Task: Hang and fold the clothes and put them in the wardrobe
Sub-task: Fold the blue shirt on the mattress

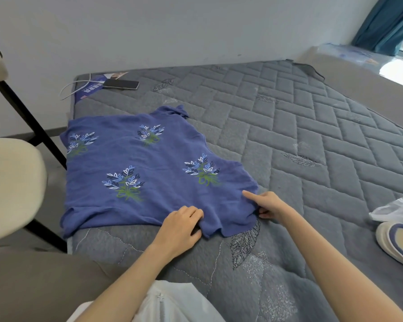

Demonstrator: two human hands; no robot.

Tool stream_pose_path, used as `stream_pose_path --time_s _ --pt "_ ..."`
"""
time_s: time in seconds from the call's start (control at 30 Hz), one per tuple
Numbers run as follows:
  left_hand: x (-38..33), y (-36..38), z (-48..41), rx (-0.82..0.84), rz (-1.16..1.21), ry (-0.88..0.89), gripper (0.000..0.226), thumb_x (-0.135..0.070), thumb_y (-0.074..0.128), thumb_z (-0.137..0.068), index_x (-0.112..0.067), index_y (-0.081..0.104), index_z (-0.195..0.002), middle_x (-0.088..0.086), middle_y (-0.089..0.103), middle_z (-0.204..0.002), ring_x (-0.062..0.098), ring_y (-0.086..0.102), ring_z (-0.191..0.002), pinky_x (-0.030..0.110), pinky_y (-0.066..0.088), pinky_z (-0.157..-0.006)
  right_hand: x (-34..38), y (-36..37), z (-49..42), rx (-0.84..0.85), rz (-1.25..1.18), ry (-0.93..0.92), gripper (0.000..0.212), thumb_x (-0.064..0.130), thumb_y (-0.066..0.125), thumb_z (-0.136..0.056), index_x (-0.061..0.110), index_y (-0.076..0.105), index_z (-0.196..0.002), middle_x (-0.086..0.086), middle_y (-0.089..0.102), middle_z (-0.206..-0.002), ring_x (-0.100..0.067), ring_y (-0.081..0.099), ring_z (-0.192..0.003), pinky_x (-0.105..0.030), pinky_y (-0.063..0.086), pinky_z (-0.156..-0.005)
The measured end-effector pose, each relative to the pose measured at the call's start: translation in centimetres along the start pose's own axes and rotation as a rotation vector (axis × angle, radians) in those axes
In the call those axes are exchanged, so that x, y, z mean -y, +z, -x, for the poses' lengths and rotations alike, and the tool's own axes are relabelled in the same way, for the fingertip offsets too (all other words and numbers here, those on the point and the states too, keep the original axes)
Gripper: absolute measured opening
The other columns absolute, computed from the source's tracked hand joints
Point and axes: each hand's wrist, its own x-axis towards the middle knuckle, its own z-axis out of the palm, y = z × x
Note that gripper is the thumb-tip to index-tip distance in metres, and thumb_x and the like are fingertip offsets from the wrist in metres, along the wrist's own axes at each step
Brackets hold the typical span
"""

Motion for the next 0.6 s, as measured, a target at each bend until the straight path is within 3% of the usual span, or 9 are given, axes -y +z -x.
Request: stream_pose_path --time_s 0.07,0.13,0.23,0.3,0.4,0.5,0.6 --pt "0.1 0.4 -0.1 0.025 -0.002 0.024 0.048 -0.033 0.066 -0.061 -0.024 0.053 -0.106 -0.006 0.06 -0.107 0.015 0.057 -0.091 0.024 0.049 -0.073 0.0 0.0 0.4 0.103 0.086 -0.023 0.049 0.048 0.083 -0.064 0.018 0.044 -0.062 -0.001 0.043 -0.059 -0.014 0.039 -0.059 -0.022 0.034 -0.052" --pt "-0.1 0.8 -0.3 0.027 -0.035 0.069 0.058 -0.028 0.075 -0.057 -0.022 0.058 -0.112 -0.001 0.06 -0.119 0.017 0.058 -0.104 0.026 0.048 -0.085 -0.5 0.2 0.3 0.159 0.134 -0.074 0.058 0.05 0.087 -0.05 0.01 0.058 -0.079 -0.007 0.049 -0.072 -0.017 0.041 -0.065 -0.026 0.032 -0.053" --pt "-0.5 1.3 -0.7 -0.065 -0.06 0.168 0.023 -0.016 0.062 -0.068 -0.018 0.066 -0.09 0.0 0.065 -0.116 0.02 0.063 -0.105 0.03 0.046 -0.091 -0.4 0.6 0.5 0.101 -0.148 -0.155 0.04 0.027 0.072 -0.082 -0.002 0.061 -0.107 -0.011 0.062 -0.094 -0.021 0.056 -0.083 -0.034 0.045 -0.069" --pt "-0.8 1.0 -0.8 -0.079 0.021 0.144 0.023 -0.019 0.045 -0.077 -0.017 0.065 -0.087 -0.003 0.07 -0.101 0.018 0.068 -0.094 0.027 0.051 -0.082 -0.1 0.8 0.9 0.034 -0.221 -0.203 0.03 0.018 0.059 -0.093 0.004 0.054 -0.119 -0.008 0.062 -0.113 -0.021 0.06 -0.102 -0.037 0.051 -0.087" --pt "-1.1 0.8 -0.2 -0.039 0.119 0.064 0.026 -0.032 0.034 -0.086 -0.023 0.054 -0.099 -0.005 0.07 -0.091 0.018 0.067 -0.082 0.027 0.05 -0.059 -0.4 1.4 1.3 -0.128 -0.028 -0.239 0.027 0.018 0.053 -0.095 0.004 0.047 -0.117 -0.005 0.055 -0.109 -0.021 0.053 -0.104 -0.039 0.045 -0.093" --pt "-1.5 0.5 0.1 0.06 0.16 0.031 0.027 -0.045 0.018 -0.089 -0.026 0.036 -0.094 -0.001 0.067 -0.093 0.028 0.061 -0.085 0.035 0.045 -0.06 -1.6 1.8 1.4 -0.162 0.223 -0.165 0.017 0.017 0.053 -0.093 0.007 0.041 -0.1 0.001 0.046 -0.084 -0.021 0.047 -0.09 -0.03 0.036 -0.074" --pt "-1.9 -0.2 -0.1 0.028 0.183 -0.035 0.025 -0.039 0.03 -0.098 -0.017 0.043 -0.099 0.004 0.065 -0.088 0.033 0.055 -0.083 0.037 0.039 -0.066 -1.6 1.4 1.3 -0.193 0.268 -0.155 0.017 0.014 0.056 -0.09 0.009 0.041 -0.083 -0.002 0.045 -0.074 -0.019 0.046 -0.075 -0.028 0.032 -0.065"
